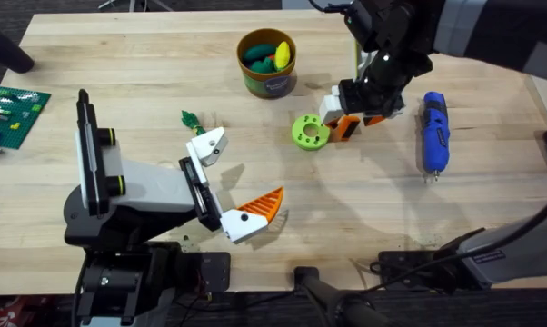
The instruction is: Pick up the gripper from the table and insert it into the empty holder that is missing its gripper. Then pick up a screw, insert it into the mounting hole, and use the screwdriver to tighten it. Finally, clean up the table by picking up the vegetable and placing it into the bucket.
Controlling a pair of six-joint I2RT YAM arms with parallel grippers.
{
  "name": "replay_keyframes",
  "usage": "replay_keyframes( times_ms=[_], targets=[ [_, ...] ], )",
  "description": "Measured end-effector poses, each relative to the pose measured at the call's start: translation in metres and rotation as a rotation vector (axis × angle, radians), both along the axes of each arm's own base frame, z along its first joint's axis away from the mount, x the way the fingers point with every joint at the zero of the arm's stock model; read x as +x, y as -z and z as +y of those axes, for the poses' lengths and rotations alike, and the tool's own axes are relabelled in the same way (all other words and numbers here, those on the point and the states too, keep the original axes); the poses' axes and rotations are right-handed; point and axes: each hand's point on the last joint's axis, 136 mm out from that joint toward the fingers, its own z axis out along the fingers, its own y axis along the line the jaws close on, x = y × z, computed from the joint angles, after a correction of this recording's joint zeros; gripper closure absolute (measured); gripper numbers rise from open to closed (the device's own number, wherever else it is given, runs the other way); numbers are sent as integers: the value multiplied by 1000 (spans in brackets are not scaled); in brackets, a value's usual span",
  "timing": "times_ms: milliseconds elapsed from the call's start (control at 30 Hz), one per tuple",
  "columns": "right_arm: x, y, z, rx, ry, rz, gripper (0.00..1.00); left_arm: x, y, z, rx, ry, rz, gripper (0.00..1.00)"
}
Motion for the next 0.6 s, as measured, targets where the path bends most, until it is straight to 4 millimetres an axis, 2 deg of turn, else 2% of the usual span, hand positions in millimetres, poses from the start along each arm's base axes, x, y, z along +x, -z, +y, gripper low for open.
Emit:
replay_keyframes(
  times_ms=[100,233,333,600],
  targets=[
    [-1,0,0,0,0,2,262,0,-2,0,0,-4,6,14],
    [-14,1,-5,-17,1,59,262,0,-1,0,0,-4,11,15],
    [-15,-1,-7,-16,6,59,262,0,-1,0,0,-4,12,14],
    [-15,-23,-8,14,50,-2,262,0,-1,0,0,-4,11,15]
  ],
)
